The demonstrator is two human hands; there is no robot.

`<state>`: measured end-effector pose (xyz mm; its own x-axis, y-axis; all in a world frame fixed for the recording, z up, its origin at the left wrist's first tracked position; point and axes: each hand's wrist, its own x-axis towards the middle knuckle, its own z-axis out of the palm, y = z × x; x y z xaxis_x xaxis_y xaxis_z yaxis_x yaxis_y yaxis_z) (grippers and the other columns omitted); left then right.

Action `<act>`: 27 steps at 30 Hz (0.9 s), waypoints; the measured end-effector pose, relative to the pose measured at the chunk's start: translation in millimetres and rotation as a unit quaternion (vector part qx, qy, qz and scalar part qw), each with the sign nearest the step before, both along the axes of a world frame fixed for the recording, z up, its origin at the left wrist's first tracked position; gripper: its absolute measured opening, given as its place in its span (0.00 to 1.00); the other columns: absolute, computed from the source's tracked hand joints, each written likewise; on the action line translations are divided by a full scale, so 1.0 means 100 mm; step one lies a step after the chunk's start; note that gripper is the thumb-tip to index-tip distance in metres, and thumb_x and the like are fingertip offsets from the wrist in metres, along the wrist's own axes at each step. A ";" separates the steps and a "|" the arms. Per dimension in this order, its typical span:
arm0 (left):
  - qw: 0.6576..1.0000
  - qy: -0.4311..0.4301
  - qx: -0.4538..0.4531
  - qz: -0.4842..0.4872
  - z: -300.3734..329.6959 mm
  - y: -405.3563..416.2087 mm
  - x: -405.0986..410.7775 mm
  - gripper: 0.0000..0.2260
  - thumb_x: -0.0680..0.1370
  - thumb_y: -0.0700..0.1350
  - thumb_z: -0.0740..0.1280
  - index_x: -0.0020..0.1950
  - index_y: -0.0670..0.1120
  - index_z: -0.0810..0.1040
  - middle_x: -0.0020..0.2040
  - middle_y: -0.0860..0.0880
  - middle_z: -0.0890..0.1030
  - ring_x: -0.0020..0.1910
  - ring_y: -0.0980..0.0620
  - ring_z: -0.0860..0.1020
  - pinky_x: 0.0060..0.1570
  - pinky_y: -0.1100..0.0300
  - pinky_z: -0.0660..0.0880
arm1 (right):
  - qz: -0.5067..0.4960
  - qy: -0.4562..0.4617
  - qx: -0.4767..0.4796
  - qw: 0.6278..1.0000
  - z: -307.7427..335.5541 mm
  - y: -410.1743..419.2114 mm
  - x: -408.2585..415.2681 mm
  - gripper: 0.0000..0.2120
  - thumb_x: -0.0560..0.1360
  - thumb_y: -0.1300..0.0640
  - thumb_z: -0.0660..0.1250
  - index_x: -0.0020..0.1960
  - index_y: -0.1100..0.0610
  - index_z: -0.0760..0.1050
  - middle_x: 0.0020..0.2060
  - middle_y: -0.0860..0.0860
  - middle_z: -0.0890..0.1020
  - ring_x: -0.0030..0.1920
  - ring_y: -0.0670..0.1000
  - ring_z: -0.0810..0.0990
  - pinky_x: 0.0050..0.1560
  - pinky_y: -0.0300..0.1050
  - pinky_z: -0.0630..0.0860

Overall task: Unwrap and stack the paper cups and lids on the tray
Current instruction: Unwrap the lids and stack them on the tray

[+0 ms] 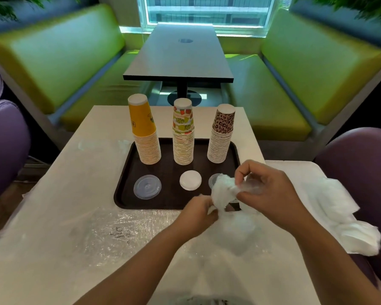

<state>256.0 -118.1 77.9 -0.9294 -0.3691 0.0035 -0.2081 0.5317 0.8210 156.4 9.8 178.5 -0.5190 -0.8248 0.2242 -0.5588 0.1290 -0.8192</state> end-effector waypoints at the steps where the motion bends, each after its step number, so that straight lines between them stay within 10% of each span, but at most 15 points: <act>1: 0.999 0.011 -0.043 0.001 -0.02 -0.08 -0.01 0.14 0.74 0.32 0.65 0.52 0.47 0.83 0.53 0.52 0.81 0.52 0.56 0.78 0.58 0.64 0.71 | 0.002 -0.001 -0.003 1.000 0.00 0.01 -0.01 0.16 0.66 0.67 0.73 0.37 0.47 0.74 0.34 0.38 0.77 0.38 0.41 0.75 0.37 0.28 0.70; 9: 0.990 0.114 0.067 0.057 0.33 0.05 0.14 0.17 0.75 0.62 0.55 0.57 0.57 0.75 0.53 0.63 0.77 0.58 0.61 0.72 0.60 0.60 0.68 | 0.025 0.003 -0.019 0.999 -0.12 -0.02 0.04 0.17 0.67 0.65 0.74 0.42 0.45 0.74 0.42 0.42 0.79 0.47 0.44 0.77 0.44 0.30 0.75; 14: 0.911 0.141 0.364 0.133 0.59 -0.01 0.12 0.08 0.72 0.48 0.67 0.46 0.44 0.78 0.40 0.49 0.80 0.43 0.50 0.77 0.45 0.57 0.76 | -0.027 0.064 0.007 0.998 -0.16 -0.08 -0.01 0.17 0.69 0.65 0.73 0.46 0.44 0.74 0.51 0.43 0.77 0.50 0.42 0.75 0.47 0.22 0.70; 22: 0.909 0.181 0.304 0.222 0.60 -0.30 0.36 0.06 0.79 0.39 0.61 0.42 0.44 0.73 0.28 0.55 0.72 0.26 0.59 0.66 0.26 0.69 0.65 | -0.016 -0.037 0.034 0.999 -0.04 0.07 -0.23 0.17 0.71 0.70 0.69 0.39 0.47 0.79 0.36 0.42 0.81 0.41 0.41 0.78 0.37 0.26 0.72; 27: 0.905 0.134 0.343 0.213 0.56 -0.28 0.47 0.10 0.77 0.49 0.62 0.49 0.43 0.77 0.43 0.47 0.78 0.39 0.54 0.78 0.34 0.63 0.76 | 0.093 -0.084 0.018 0.992 -0.02 0.01 0.01 0.09 0.68 0.58 0.69 0.43 0.44 0.77 0.43 0.41 0.79 0.45 0.42 0.77 0.43 0.32 0.74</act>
<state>303.5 -145.6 134.4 -0.7027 -0.6937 -0.1579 -0.0183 -0.2043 0.9787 157.8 11.3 176.8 -0.3844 -0.9159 0.1156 -0.4319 0.0677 -0.8994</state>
